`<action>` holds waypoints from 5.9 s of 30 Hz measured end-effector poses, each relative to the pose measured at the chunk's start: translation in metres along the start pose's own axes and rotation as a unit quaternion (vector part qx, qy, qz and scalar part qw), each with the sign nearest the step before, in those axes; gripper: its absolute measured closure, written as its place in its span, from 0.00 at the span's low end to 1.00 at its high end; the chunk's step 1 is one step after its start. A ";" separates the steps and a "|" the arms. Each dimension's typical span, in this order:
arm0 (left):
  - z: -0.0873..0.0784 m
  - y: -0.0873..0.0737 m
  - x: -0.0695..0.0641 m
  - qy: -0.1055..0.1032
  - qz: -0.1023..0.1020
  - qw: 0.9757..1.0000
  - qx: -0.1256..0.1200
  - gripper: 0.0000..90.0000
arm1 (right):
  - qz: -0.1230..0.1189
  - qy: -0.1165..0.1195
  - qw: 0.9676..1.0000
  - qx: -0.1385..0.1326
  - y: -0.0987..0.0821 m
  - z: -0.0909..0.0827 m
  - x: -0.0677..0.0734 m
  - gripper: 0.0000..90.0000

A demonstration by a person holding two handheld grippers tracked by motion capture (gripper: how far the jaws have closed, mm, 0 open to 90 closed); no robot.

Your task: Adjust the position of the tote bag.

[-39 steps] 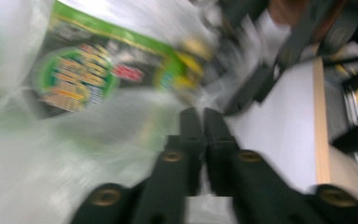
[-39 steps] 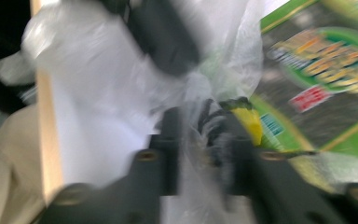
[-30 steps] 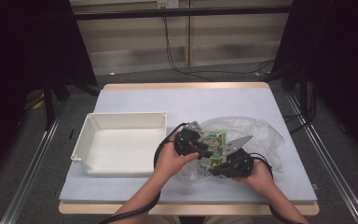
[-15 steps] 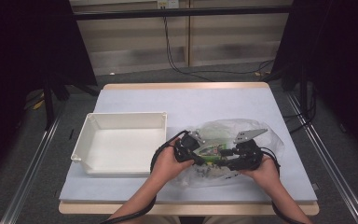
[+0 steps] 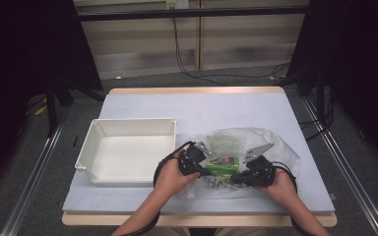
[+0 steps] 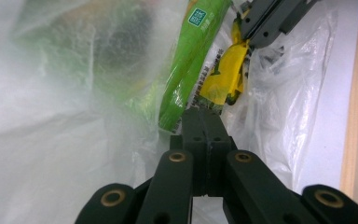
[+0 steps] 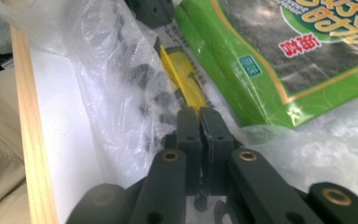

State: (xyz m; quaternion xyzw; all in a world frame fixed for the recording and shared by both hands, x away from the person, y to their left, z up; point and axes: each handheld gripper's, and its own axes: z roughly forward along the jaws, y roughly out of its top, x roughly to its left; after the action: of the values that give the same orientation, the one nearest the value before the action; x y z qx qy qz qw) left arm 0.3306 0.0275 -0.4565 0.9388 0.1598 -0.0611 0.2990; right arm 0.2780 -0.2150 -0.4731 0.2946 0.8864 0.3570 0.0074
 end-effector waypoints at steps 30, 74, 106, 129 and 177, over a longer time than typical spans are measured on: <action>-0.001 -0.008 -0.007 0.018 0.000 1.000 -0.001 1.00 | 0.003 -0.006 1.000 0.014 0.000 0.000 -0.002 0.98; -0.023 0.008 -0.004 0.025 0.002 0.999 -0.046 0.67 | -0.015 -0.019 0.999 -0.037 0.018 -0.024 0.010 0.78; -0.042 0.021 0.017 0.041 -0.012 0.998 -0.048 0.77 | 0.064 -0.049 0.990 -0.117 0.048 -0.055 -0.017 0.94; -0.036 0.027 0.054 0.075 -0.034 0.996 -0.018 0.88 | 0.157 -0.132 0.974 -0.097 0.041 -0.021 -0.078 1.00; -0.015 0.044 0.102 0.125 -0.051 0.991 -0.011 0.98 | 0.177 -0.149 0.969 -0.083 0.032 -0.003 -0.100 1.00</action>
State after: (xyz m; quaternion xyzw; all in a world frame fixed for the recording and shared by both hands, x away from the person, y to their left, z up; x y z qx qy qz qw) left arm 0.4412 0.0292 -0.4422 0.9263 0.2439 0.0440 0.2838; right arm 0.3763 -0.2515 -0.4701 0.4954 0.7763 0.3767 0.1003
